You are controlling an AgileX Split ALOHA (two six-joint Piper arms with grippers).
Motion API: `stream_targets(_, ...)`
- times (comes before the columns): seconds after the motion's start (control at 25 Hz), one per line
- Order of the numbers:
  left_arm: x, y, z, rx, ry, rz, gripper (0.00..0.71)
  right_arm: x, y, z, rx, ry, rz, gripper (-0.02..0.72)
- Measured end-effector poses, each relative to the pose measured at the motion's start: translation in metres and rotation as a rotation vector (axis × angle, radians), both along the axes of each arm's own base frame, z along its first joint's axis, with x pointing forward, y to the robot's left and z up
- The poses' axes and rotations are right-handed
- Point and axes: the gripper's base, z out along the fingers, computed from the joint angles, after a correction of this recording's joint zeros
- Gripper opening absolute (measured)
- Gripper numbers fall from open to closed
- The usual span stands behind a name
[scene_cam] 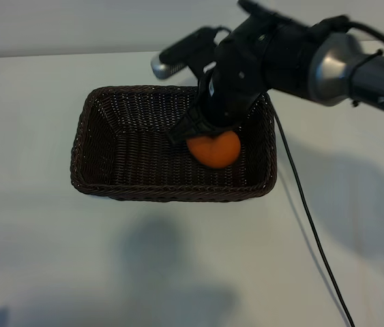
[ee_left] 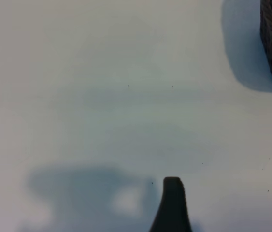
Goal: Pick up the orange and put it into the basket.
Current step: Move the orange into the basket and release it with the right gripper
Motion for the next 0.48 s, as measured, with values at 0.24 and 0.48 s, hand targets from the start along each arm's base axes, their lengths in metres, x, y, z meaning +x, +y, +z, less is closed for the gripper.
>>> stream_targets(0.24, 0.0, 0.0, 0.0, 0.001, 0.001, 0.0, 0.592, 0.003, 0.002, -0.02, -0.038, 0.03, 0.029, 0.073)
stream_targets(0.48, 0.0, 0.0, 0.0, 0.001, 0.001, 0.0, 0.592, 0.002, 0.002, -0.021, -0.033, 0.044, 0.027, 0.18)
